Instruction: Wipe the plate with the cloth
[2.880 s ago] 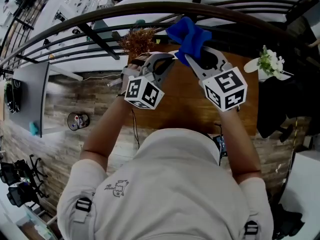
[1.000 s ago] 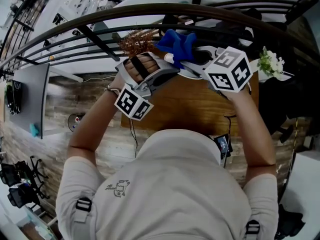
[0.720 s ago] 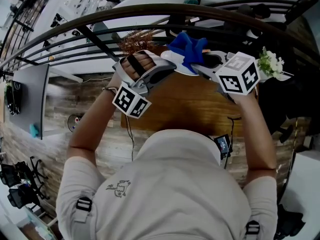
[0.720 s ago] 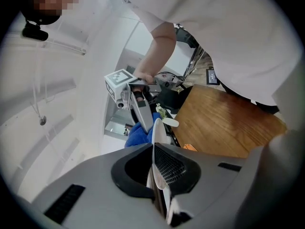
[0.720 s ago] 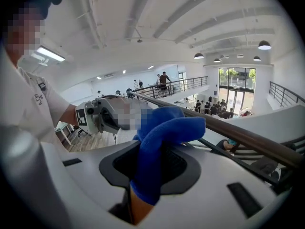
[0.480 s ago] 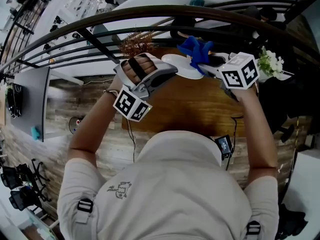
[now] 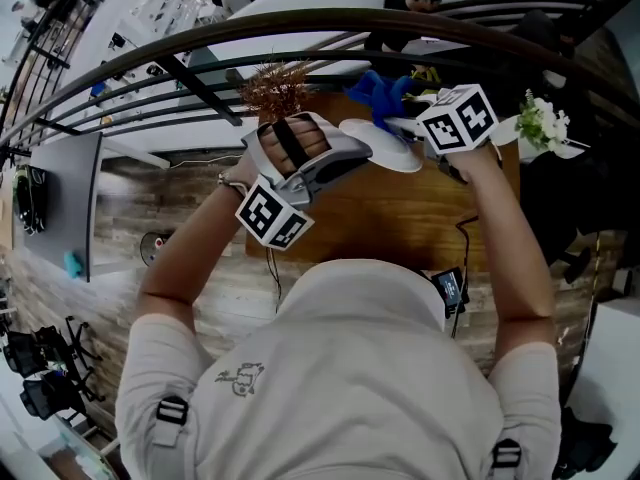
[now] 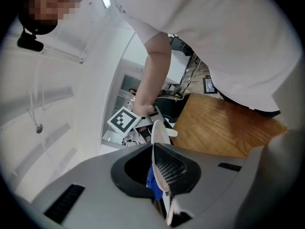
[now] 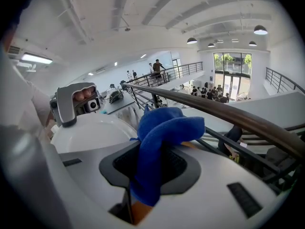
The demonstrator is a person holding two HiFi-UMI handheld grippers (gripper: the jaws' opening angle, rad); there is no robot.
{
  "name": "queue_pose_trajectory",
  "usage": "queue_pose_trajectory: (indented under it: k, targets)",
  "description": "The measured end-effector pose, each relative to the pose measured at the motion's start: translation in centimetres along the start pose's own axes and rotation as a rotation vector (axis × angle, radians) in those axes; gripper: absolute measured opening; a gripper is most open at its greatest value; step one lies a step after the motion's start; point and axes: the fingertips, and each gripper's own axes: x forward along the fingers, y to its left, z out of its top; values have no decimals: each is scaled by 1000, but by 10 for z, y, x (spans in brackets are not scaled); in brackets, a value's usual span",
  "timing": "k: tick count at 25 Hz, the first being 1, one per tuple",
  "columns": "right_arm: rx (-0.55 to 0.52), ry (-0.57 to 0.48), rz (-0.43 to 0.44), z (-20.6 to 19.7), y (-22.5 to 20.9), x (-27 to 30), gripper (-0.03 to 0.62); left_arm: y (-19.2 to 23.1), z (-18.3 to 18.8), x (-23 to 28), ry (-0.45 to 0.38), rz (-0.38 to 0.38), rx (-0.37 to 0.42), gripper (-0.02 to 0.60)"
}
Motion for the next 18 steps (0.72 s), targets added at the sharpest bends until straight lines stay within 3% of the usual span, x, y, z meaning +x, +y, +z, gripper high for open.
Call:
queue_pose_trajectory:
  k: [6,12,18]
  targets:
    - [-45,-17,37,23,31,4,110,-5,-1,6,7,-11,4,21]
    - [-98,-63,60,41,63,-15,110,-9,-21,10,65,-10,-2,21]
    - [-81,-94,58,36,65,-33,110,-6,-51,8,160,20,-6,21]
